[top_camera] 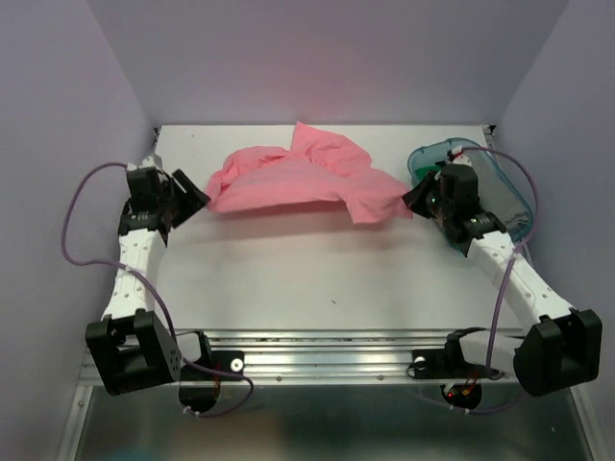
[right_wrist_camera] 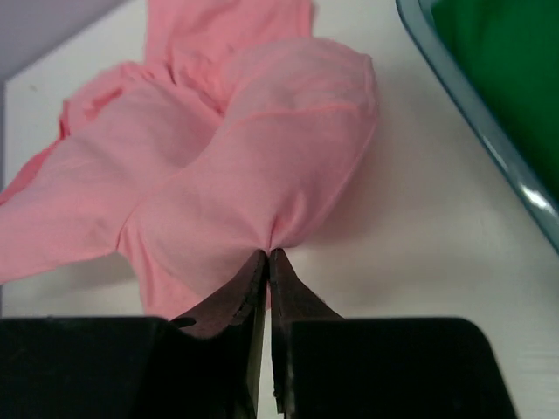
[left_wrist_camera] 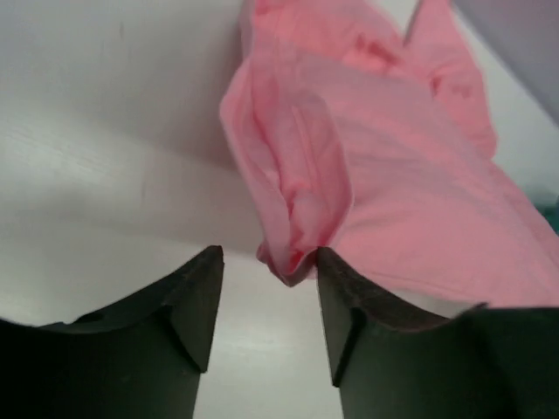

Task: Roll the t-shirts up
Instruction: Flatten out the T-shirt at the center of the board.

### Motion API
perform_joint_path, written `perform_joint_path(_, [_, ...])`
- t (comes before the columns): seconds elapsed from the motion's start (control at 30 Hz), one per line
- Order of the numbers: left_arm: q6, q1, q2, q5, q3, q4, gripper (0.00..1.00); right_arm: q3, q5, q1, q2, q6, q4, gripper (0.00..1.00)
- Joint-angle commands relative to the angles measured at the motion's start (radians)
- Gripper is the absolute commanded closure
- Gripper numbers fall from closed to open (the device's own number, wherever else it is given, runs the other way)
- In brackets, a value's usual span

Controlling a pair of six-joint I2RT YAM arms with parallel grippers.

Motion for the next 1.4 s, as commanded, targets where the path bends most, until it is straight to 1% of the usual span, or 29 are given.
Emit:
perform_joint_path(0.0, [-0.039, -0.002, -0.015, -0.006, -0.284, 0.003, 0.08, -0.219, -0.109, -0.002, 0.003, 0.057, -0.035, 0.82])
perform_joint_path(0.03, [-0.04, -0.002, -0.022, -0.015, -0.304, 0.0, 0.04, -0.251, -0.11, -0.002, 0.005, 0.059, -0.041, 0.71])
perform_joint_path(0.07, [-0.04, -0.002, -0.026, -0.028, -0.317, -0.006, 0.01, -0.276, -0.106, -0.002, 0.003, 0.06, -0.057, 0.55])
perform_joint_path(0.1, [-0.04, -0.002, -0.043, -0.058, -0.315, -0.023, 0.01, -0.305, -0.092, -0.002, -0.003, 0.059, -0.063, 0.33])
perform_joint_path(0.17, [-0.039, -0.002, -0.066, -0.095, -0.295, -0.05, 0.01, -0.31, -0.075, -0.002, -0.015, 0.054, -0.087, 0.28])
perform_joint_path(0.2, [-0.039, -0.002, -0.072, -0.135, -0.273, -0.059, 0.01, -0.305, -0.069, -0.002, -0.02, 0.051, -0.09, 0.26])
perform_joint_path(0.27, [-0.031, -0.002, -0.077, -0.169, -0.254, -0.081, 0.1, -0.281, -0.054, -0.002, -0.023, 0.042, -0.103, 0.26])
perform_joint_path(0.3, [-0.025, -0.003, -0.078, -0.196, -0.246, -0.086, 0.2, -0.267, -0.046, -0.002, -0.018, 0.04, -0.101, 0.26])
perform_joint_path(0.37, [-0.025, -0.011, -0.072, -0.227, -0.249, -0.098, 0.31, -0.256, -0.048, -0.002, -0.009, 0.04, -0.101, 0.26])
perform_joint_path(0.4, [-0.025, -0.016, -0.069, -0.25, -0.258, -0.101, 0.36, -0.252, -0.048, -0.002, -0.006, 0.042, -0.098, 0.26])
perform_joint_path(0.47, [-0.04, -0.046, -0.065, -0.276, -0.269, -0.115, 0.41, -0.246, -0.055, -0.002, 0.003, 0.045, -0.089, 0.26])
perform_joint_path(0.5, [-0.045, -0.063, -0.063, -0.364, -0.272, -0.122, 0.44, -0.246, -0.058, -0.002, 0.005, 0.047, -0.084, 0.26])
perform_joint_path(0.53, [-0.049, -0.086, -0.062, -0.411, -0.274, -0.129, 0.48, -0.246, -0.06, -0.002, 0.006, 0.05, -0.081, 0.26])
perform_joint_path(0.63, [-0.025, -0.195, -0.033, -0.491, -0.262, -0.129, 0.48, -0.244, -0.066, -0.002, 0.015, 0.053, -0.069, 0.26])
perform_joint_path(0.67, [-0.011, -0.242, 0.004, -0.496, -0.252, -0.126, 0.47, -0.244, -0.071, -0.002, 0.02, 0.053, -0.066, 0.26])
perform_joint_path(0.73, [0.003, -0.304, 0.05, -0.538, -0.216, -0.135, 0.38, -0.246, -0.083, -0.002, 0.037, 0.053, -0.055, 0.26])
perform_joint_path(0.77, [0.009, -0.357, 0.097, -0.546, -0.202, -0.136, 0.33, -0.246, -0.087, -0.002, 0.041, 0.056, -0.052, 0.26])
perform_joint_path(0.8, [0.01, -0.384, 0.119, -0.577, -0.179, -0.136, 0.3, -0.247, -0.092, -0.002, 0.046, 0.056, -0.049, 0.26])
perform_joint_path(0.83, [0.017, -0.408, 0.144, -0.598, -0.167, -0.136, 0.3, -0.247, -0.094, -0.002, 0.049, 0.059, -0.045, 0.26])
perform_joint_path(0.9, [0.029, -0.468, 0.209, -0.659, -0.13, -0.136, 0.37, -0.244, -0.092, -0.002, 0.054, 0.06, -0.043, 0.26])
perform_joint_path(1.07, [0.056, -0.508, 0.36, -0.822, -0.045, -0.175, 0.38, -0.244, -0.089, -0.002, 0.049, 0.057, -0.046, 0.25])
perform_joint_path(1.27, [0.096, -0.519, 0.497, -0.885, 0.021, -0.242, 0.4, -0.246, -0.086, -0.002, 0.052, 0.065, -0.044, 0.25])
perform_joint_path(1.3, [0.104, -0.52, 0.501, -0.888, 0.018, -0.241, 0.41, -0.246, -0.087, -0.002, 0.055, 0.065, -0.043, 0.25])
perform_joint_path(1.37, [0.109, -0.522, 0.506, -0.887, 0.013, -0.233, 0.47, -0.244, -0.087, -0.002, 0.058, 0.066, -0.041, 0.25])
